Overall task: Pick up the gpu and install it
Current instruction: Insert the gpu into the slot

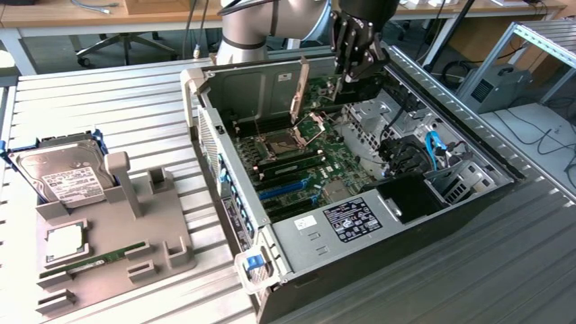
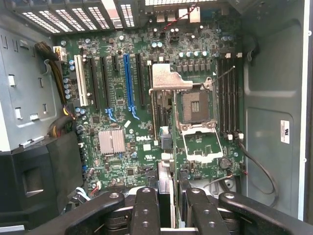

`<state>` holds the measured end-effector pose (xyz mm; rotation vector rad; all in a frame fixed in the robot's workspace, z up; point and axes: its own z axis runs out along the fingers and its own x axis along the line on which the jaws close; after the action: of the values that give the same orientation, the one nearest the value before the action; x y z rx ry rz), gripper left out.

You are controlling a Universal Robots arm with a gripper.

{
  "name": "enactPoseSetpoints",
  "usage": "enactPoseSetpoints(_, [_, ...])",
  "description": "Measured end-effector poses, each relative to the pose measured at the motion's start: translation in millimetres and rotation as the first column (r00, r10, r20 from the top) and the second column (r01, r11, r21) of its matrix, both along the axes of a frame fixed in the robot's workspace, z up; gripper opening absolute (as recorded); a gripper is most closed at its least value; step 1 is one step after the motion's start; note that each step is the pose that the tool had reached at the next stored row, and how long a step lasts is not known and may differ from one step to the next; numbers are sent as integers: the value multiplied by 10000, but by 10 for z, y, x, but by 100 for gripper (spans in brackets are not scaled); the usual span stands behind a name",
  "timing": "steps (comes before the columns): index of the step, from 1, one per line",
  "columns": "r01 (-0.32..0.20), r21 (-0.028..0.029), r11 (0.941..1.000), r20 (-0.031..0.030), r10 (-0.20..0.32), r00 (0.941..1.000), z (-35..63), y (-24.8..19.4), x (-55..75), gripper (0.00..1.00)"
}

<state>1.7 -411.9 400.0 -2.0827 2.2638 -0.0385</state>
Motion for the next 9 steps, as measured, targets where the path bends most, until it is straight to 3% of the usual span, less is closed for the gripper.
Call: enactPoseSetpoints(9, [0,1,10000,0,0,10000,-28,-11,0,27])
